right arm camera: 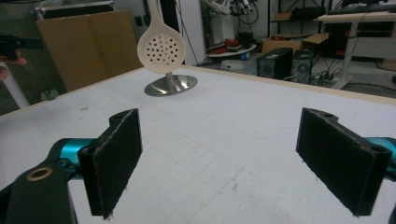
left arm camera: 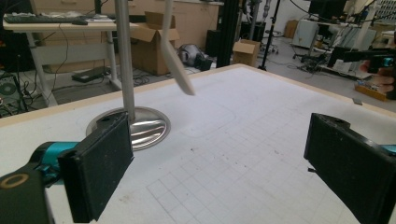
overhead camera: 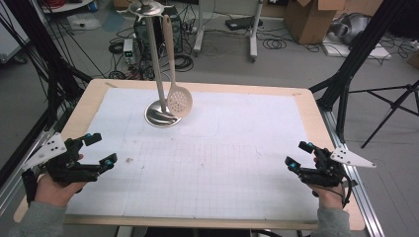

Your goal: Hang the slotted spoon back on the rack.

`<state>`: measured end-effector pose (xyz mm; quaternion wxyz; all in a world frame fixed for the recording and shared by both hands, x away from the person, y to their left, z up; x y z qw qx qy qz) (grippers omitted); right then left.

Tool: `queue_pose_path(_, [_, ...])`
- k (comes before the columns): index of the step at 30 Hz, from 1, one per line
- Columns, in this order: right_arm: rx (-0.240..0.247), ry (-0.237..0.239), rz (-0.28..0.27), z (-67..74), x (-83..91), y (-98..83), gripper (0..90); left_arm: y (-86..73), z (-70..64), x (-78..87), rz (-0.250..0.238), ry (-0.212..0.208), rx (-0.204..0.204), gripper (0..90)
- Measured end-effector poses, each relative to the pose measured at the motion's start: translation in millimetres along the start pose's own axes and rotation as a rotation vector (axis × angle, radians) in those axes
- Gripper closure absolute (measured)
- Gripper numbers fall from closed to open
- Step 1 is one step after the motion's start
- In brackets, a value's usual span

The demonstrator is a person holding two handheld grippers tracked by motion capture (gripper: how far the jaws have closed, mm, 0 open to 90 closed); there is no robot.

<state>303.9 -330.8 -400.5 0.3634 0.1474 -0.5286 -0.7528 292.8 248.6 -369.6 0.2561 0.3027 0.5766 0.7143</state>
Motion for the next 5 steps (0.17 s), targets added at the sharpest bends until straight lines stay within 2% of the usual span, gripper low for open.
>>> queue_pose_path(5, [-0.016,-0.004,-0.030,-3.7,4.9,1.7,13.3,-1.4,-0.7,-1.0,0.005,0.002,-0.001,8.3])
Point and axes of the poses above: each handheld gripper's, and its own axes: x roughly backward along the jaws, y roughly out of its top, z roughly to its left, the point moved 6 cm from there along -x, roughly forward along the jaws, and after that the axes turned 14 degrees about -x, right-handed, at the moved point
